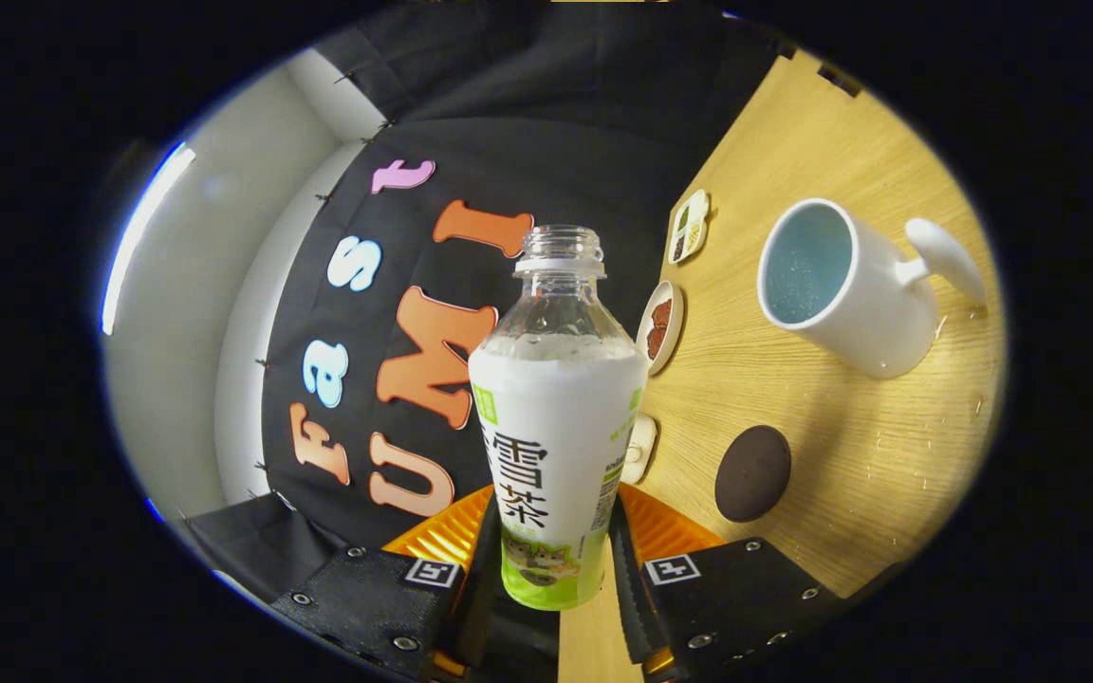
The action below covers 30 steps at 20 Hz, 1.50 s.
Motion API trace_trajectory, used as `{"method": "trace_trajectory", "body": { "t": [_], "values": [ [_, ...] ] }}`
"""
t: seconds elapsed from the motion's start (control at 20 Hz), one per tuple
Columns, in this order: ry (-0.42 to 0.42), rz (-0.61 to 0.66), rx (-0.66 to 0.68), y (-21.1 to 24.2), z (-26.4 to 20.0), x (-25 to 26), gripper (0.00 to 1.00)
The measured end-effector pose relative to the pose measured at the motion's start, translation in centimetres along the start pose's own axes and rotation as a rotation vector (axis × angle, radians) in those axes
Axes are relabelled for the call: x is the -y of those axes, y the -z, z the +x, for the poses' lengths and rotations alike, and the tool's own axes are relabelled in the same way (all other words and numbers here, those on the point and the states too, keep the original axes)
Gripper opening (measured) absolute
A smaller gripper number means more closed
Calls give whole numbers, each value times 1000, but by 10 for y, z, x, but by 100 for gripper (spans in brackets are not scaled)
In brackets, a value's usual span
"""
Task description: Take the bottle from table, then pour the juice into the cup, finally place the bottle on the coaster
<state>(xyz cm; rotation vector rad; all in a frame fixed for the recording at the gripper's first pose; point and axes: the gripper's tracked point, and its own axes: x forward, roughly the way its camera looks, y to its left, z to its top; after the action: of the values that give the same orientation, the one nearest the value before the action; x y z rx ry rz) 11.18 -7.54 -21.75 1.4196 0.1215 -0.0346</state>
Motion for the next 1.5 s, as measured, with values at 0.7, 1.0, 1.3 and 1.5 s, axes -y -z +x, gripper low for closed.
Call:
{"method": "trace_trajectory", "body": {
  "t": [0.7, 1.0, 1.3, 1.5],
  "values": [
    [22, 291, 26, -10, 4, 5, 56],
    [37, 355, 16, -5, 15, 12, 56],
    [30, 383, 20, -9, 12, 13, 56],
    [27, 400, 25, -11, 12, 12, 56]
  ]
}}
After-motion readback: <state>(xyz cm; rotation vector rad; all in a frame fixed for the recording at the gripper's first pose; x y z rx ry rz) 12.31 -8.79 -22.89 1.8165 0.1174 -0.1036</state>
